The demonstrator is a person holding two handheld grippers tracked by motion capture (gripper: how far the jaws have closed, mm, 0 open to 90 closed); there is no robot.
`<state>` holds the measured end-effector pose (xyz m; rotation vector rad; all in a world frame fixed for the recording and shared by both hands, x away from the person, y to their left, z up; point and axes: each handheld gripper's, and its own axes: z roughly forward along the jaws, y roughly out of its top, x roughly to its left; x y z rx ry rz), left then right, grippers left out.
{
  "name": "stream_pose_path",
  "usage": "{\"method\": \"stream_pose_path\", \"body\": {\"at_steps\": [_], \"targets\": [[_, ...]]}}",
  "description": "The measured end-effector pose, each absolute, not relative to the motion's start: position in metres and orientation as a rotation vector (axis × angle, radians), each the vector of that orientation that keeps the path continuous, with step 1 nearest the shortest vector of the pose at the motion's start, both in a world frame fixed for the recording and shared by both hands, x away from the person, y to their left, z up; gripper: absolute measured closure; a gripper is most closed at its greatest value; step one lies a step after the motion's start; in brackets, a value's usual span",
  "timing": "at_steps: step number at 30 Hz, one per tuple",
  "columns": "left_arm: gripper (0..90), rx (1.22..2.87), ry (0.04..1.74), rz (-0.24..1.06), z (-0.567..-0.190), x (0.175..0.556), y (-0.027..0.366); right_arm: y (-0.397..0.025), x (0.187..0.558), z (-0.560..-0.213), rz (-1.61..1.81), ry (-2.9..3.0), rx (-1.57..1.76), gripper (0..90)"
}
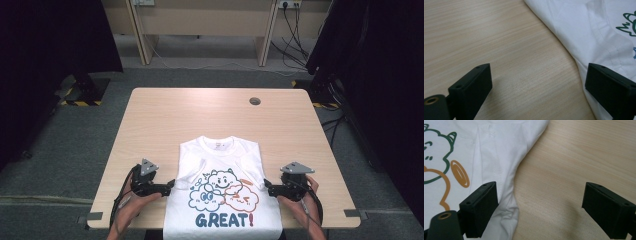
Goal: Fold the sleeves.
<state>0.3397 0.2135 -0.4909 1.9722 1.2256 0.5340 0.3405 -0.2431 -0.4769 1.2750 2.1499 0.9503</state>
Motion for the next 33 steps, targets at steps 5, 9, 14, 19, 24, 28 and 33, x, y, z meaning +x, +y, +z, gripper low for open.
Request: {"method": "stream_pose_path", "body": {"at_steps": [5,9,14,19,24,28,33], "targets": [[5.5,1.97,1.225,0.535,-0.492,0.338,0.215,-0.246,0.331,-0.476,0.987,2.137,1.274,11.2],[5.5,1.973,1.225,0.537,-0.492,0.337,0.216,-0.248,0.325,-0.479,1.013,2.135,1.284,10.9],[5.5,1.965,1.229,0.533,-0.493,0.334,0.218,-0.249,0.321,-0.48,1.017,2.138,1.287,8.7],[5.6,1.955,1.239,0.531,-0.494,0.331,0.222,-0.251,0.317,-0.481,1.033,2.137,1.283,5.6],[5.6,1.958,1.24,0.532,-0.494,0.328,0.224,-0.254,0.312,-0.482,1.06,2.126,1.28,5.2],[5.6,1.963,1.243,0.534,-0.494,0.325,0.225,-0.255,0.31,-0.481,1.063,2.126,1.282,5.2],[5.6,1.968,1.244,0.533,-0.494,0.322,0.226,-0.257,0.307,-0.482,1.066,2.127,1.287,5.2]]}}
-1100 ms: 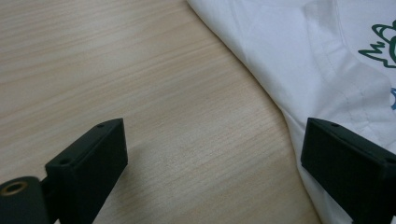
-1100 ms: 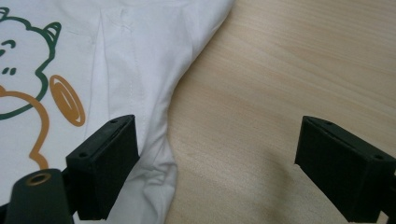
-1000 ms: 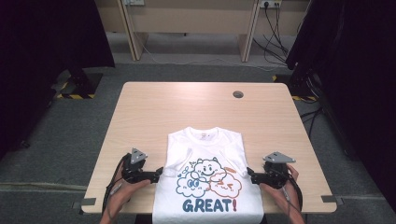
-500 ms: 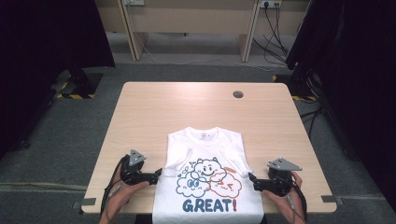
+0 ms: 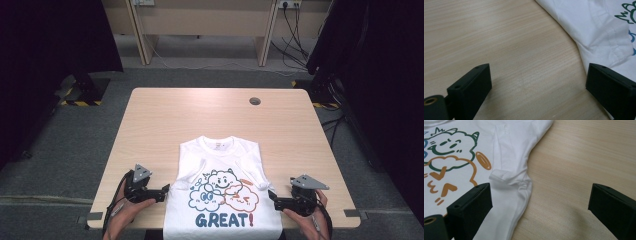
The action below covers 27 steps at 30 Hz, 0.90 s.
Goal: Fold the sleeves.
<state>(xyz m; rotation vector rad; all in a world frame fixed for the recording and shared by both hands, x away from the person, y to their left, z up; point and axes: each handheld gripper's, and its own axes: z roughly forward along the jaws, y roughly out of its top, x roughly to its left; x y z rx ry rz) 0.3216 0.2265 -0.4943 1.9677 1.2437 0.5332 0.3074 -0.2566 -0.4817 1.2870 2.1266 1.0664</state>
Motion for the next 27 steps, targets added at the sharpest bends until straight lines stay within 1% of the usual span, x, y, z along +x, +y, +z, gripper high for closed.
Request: {"method": "stream_pose_path", "body": {"at_steps": [27], "targets": [[5.8,1.991,1.253,0.525,-0.496,0.304,0.235,-0.263,0.293,-0.483,1.08,2.127,1.301,5.4]]}}
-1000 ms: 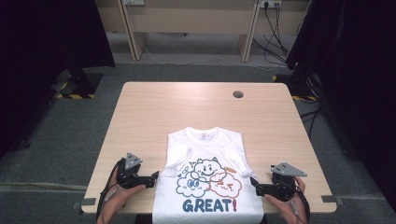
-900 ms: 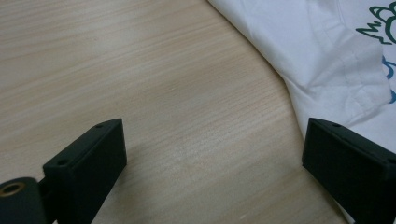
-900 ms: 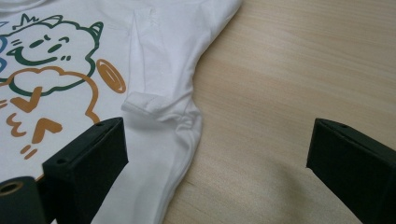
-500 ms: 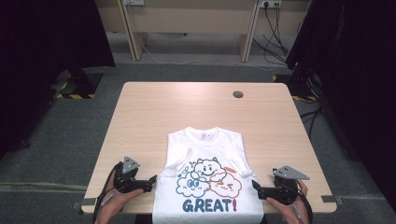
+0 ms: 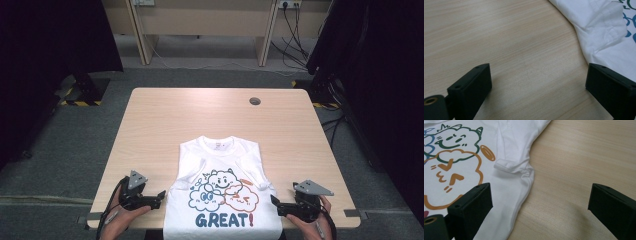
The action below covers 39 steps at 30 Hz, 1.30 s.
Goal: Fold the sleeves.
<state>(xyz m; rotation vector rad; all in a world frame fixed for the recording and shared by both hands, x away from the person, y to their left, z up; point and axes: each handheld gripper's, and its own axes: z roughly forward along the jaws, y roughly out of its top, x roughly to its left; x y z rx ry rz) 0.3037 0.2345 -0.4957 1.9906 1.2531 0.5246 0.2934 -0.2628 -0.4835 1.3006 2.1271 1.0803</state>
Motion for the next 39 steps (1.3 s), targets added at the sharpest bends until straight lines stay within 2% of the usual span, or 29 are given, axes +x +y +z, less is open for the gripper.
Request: {"method": "stream_pose_path", "body": {"at_steps": [39], "targets": [[4.7,2.02,1.235,0.532,-0.496,0.288,0.242,-0.26,0.275,-0.485,1.087,2.131,1.288,5.5]]}}
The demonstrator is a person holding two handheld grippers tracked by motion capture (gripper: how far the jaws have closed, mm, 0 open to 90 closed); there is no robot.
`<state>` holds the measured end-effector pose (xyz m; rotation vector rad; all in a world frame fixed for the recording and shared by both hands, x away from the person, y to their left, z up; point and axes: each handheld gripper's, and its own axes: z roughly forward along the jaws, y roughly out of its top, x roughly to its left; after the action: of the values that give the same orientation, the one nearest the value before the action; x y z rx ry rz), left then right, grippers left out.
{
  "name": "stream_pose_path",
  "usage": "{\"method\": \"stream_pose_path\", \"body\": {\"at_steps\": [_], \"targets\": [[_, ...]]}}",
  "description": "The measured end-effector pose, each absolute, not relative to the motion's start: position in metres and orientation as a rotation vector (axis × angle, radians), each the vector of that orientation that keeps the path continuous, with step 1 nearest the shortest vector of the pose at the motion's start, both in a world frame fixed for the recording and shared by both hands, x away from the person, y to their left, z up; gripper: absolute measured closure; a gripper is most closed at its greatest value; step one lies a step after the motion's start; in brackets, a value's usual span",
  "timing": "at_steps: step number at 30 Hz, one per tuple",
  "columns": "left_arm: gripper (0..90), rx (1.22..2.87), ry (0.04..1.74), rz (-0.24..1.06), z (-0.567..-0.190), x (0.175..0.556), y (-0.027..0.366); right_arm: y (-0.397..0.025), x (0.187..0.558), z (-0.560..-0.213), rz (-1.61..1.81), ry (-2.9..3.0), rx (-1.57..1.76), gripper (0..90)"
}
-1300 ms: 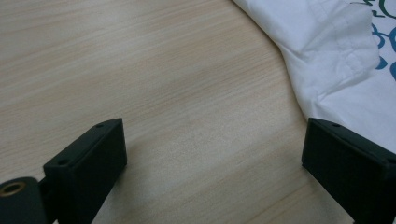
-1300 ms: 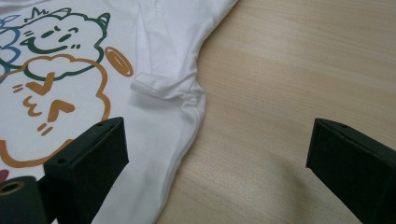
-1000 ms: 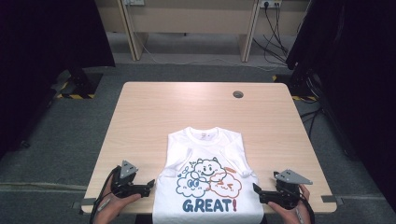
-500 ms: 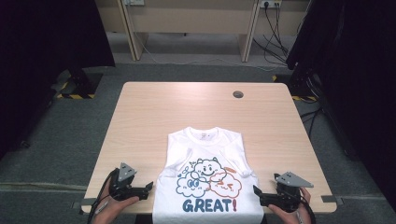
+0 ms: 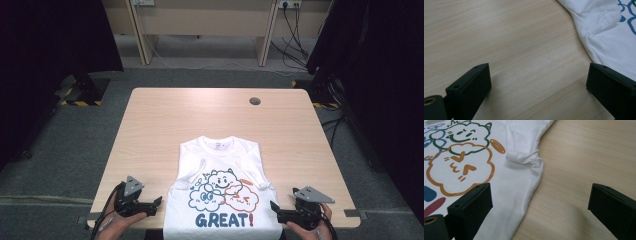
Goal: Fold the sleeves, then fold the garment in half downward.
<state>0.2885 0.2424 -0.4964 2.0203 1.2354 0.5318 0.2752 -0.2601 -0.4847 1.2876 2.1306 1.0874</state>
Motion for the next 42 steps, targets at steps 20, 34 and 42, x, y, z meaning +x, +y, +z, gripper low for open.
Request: {"method": "stream_pose_path", "body": {"at_steps": [20,34,42], "targets": [[3.7,2.021,1.229,0.53,-0.497,0.2875,0.2428,-0.2644,0.266,-0.4868,1.093,2.121,1.3,5.5],[3.2,2.016,1.227,0.533,-0.4975,0.2876,0.2427,-0.2679,0.2677,-0.4861,1.097,2.108,1.314,5.5],[4.3,1.991,1.248,0.496,-0.4954,0.2884,0.2434,-0.2667,0.2719,-0.4842,1.109,2.103,1.317,6.2]]}}
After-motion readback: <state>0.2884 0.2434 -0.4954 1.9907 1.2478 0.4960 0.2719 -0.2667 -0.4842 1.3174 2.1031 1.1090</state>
